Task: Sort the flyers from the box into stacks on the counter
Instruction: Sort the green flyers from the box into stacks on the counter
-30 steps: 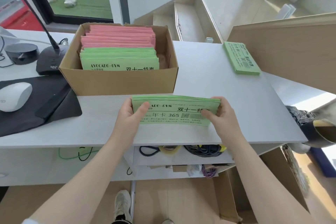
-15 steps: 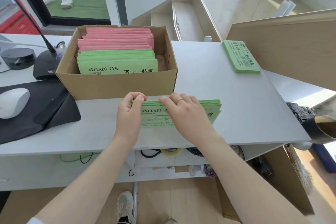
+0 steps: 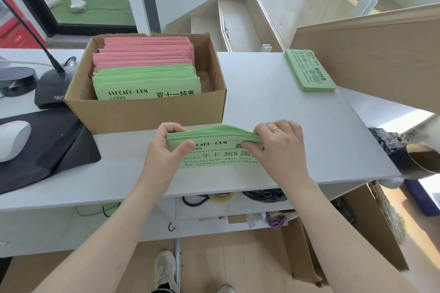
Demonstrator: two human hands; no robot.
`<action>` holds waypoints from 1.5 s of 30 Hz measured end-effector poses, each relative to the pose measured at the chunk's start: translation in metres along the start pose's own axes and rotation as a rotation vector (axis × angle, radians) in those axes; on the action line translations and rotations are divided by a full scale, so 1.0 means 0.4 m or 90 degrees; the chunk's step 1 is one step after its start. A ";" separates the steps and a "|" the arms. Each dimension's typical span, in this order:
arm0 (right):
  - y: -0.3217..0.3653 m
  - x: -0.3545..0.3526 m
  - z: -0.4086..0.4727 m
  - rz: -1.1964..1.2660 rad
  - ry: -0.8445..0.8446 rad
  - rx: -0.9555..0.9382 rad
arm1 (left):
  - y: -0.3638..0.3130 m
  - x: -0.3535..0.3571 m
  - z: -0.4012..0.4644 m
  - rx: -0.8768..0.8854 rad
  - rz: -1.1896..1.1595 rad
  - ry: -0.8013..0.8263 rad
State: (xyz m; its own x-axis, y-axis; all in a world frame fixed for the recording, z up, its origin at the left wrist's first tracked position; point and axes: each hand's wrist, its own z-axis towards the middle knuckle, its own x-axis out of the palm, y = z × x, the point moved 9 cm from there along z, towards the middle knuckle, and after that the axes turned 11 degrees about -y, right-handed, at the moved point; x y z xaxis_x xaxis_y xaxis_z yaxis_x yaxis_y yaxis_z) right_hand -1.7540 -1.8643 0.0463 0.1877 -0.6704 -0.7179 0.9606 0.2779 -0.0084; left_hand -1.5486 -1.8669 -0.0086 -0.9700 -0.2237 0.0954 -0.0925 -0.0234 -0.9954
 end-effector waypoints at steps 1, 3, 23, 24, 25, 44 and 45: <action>0.007 0.001 0.003 -0.002 -0.003 0.005 | 0.008 -0.001 -0.001 -0.001 0.011 0.022; 0.003 0.002 0.002 0.035 -0.016 0.040 | 0.021 -0.006 -0.004 0.002 0.031 0.026; -0.141 0.089 -0.168 0.729 0.117 0.632 | 0.064 0.058 -0.023 -0.007 0.056 0.082; -0.140 0.100 -0.181 0.710 0.160 0.618 | 0.073 0.069 -0.025 -0.009 0.082 0.092; -0.138 0.107 -0.190 0.701 0.193 0.602 | 0.076 0.075 -0.024 -0.013 0.094 0.089; -0.454 0.106 -0.028 0.426 0.232 0.549 | -0.005 0.417 0.186 0.036 0.320 0.116; -0.478 0.121 -0.033 0.417 0.219 0.578 | 0.010 0.439 0.202 0.012 0.314 0.118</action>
State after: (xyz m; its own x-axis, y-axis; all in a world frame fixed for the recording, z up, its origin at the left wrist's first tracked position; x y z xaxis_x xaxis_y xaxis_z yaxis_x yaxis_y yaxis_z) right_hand -1.9314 -1.9410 0.0039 0.7690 -0.3209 -0.5530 0.5213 -0.1859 0.8329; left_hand -1.7013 -1.9851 0.0044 -0.9206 -0.0365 -0.3888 0.3882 0.0234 -0.9213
